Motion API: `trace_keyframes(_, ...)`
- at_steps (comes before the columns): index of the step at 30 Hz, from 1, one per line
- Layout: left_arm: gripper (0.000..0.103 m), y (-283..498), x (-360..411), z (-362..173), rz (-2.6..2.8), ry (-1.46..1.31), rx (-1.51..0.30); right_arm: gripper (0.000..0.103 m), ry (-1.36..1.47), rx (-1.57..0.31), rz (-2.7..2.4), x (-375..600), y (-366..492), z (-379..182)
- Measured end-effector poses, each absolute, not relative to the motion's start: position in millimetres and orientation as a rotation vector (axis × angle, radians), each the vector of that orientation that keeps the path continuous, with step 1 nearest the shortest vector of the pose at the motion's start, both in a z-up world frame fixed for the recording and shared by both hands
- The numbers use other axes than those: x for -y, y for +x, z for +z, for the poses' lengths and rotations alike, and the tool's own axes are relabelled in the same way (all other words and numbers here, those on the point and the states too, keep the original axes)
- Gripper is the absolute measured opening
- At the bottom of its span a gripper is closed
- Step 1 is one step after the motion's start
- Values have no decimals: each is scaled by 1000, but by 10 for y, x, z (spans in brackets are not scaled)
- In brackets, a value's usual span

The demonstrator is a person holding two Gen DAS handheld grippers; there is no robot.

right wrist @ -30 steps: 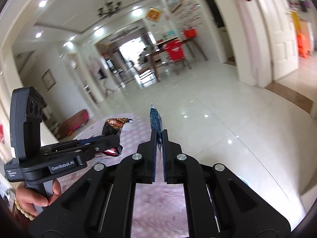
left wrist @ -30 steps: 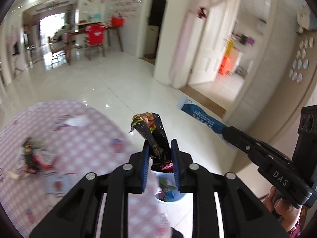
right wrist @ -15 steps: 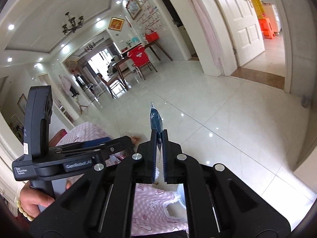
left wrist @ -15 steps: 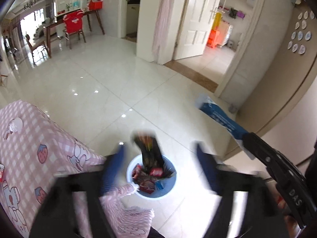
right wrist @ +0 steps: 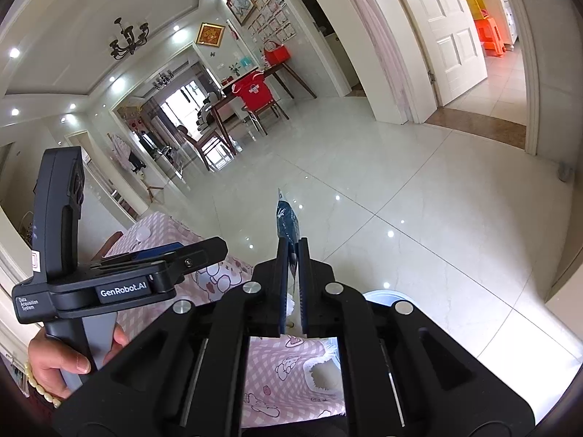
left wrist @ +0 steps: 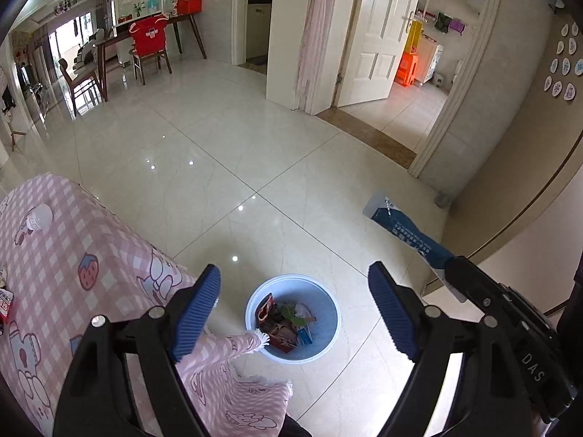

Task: Collect trash
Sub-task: 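Carry both wrappers to the bucket and open the left tool over it, then open the right tool to drop the blue wrapper into the bucket, then grasp another black snack wrapper with the left tool while the right tool grasps a red-white wrapper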

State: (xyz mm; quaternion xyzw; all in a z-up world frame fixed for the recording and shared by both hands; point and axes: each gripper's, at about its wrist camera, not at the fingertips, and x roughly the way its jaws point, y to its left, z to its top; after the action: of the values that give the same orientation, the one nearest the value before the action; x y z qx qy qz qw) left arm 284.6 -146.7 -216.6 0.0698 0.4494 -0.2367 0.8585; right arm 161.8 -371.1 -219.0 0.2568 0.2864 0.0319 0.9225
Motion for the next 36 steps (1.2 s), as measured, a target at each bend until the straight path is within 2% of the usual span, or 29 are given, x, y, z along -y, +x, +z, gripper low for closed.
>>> trace_keyframes(13, 81, 2812, 1300, -2025, -478, 145, -916, 8, 572, -576, 85, 3793, 1725, -2242)
trace_keyframes(15, 81, 2820, 1289, -2027, -477, 146, -921, 29, 608, -599, 97, 3830, 1767, -2311)
trace_keyframes(16, 81, 2825, 1290, -2024, -477, 147, -924, 63, 627, -615, 87, 3853, 1785, -2361)
trace_keyframes(17, 81, 2824, 1285, -2024, -477, 150, -925, 69, 636, -615, 74, 3865, 1785, -2386)
trace_keyframes(22, 81, 2807, 1244, -2027, -475, 158, -922, 69, 637, -632, 68, 3864, 1768, -2445)
trace_keyframes(36, 81, 2607, 944, -1830, -452, 148, -871, 69, 583, -607, 121, 3588, 1734, -2084)
